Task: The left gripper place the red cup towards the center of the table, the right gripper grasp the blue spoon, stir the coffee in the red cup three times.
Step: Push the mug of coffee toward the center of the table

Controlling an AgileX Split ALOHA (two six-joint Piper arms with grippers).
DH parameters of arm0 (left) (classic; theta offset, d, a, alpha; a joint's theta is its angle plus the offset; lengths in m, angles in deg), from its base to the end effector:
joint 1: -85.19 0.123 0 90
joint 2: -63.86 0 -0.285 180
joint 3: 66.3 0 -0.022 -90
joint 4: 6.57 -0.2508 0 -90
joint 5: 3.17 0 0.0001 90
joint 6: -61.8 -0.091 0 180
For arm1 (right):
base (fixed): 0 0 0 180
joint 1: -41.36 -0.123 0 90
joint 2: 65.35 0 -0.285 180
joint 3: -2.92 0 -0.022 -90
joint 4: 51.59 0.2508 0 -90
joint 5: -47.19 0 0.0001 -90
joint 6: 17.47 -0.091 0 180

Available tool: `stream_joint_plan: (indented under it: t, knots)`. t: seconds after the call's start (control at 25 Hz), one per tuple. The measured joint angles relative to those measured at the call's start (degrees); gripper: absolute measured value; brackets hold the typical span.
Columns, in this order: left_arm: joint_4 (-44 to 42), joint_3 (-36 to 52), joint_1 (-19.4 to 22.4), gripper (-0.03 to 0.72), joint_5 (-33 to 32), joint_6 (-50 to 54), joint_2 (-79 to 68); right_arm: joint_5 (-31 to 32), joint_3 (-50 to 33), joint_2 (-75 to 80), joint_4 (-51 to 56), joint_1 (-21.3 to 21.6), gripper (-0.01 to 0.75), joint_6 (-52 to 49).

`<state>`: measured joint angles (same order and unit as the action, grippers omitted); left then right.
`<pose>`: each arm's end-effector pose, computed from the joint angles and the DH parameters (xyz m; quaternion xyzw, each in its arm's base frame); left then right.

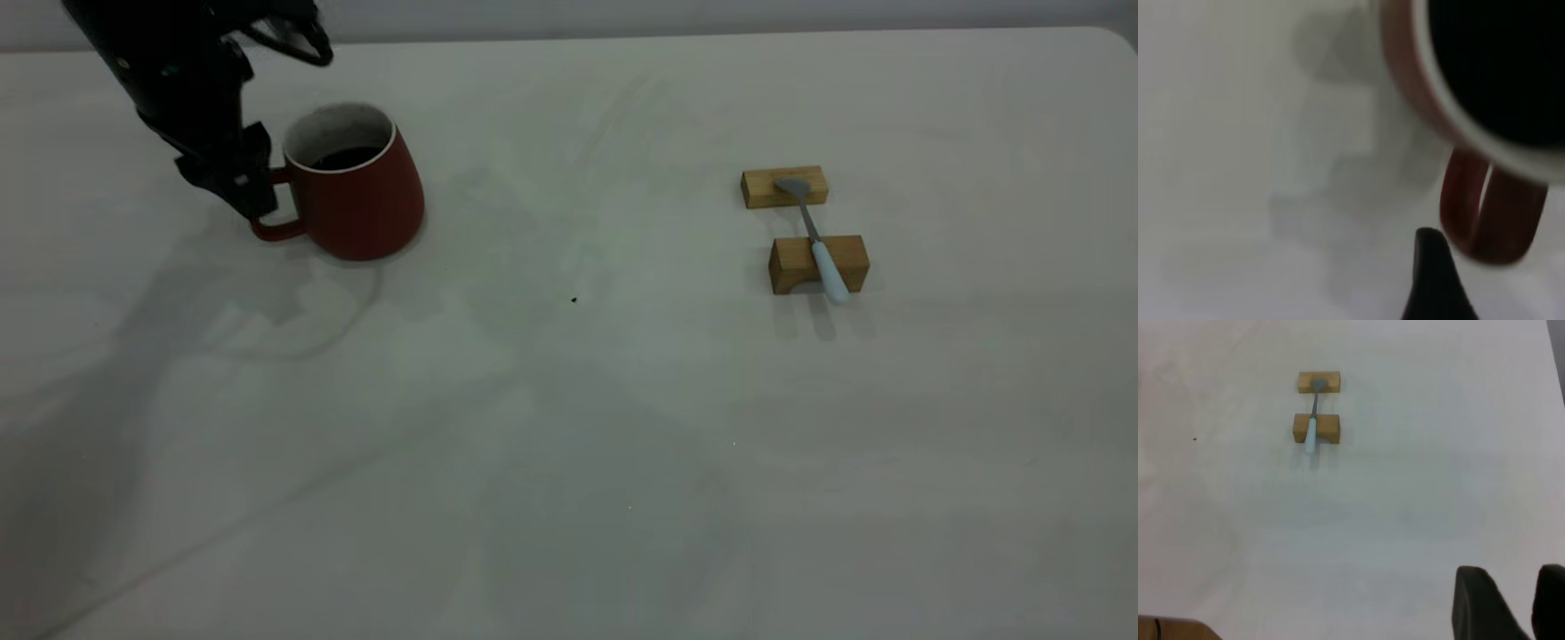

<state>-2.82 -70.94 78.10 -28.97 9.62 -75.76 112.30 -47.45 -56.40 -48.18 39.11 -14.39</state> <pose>0.4363 -0.0569 0.0600 0.4641 0.8697 0.0465 0.1614 -0.0023 0.0048 0.2628 -0.0426 0.8833 0.0263 0.4662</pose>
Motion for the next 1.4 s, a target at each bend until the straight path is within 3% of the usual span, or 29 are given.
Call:
stream_joint_plan:
  t: [0.6, 1.04, 1.4]
  knots:
    - [1.1, -1.0, -2.3, 0.551, 8.3, -21.0, -4.3, 0.0, 0.0, 0.0, 0.0, 0.0, 0.238, 0.1]
    - [2.3, -1.0, -8.1, 0.551, 9.2, -22.3, -4.4, 0.0, 0.0, 0.0, 0.0, 0.0, 0.238, 0.0]
    - [9.1, -1.0, -13.4, 0.551, 11.5, -22.2, -4.4, 0.0, 0.0, 0.0, 0.0, 0.0, 0.238, 0.0]
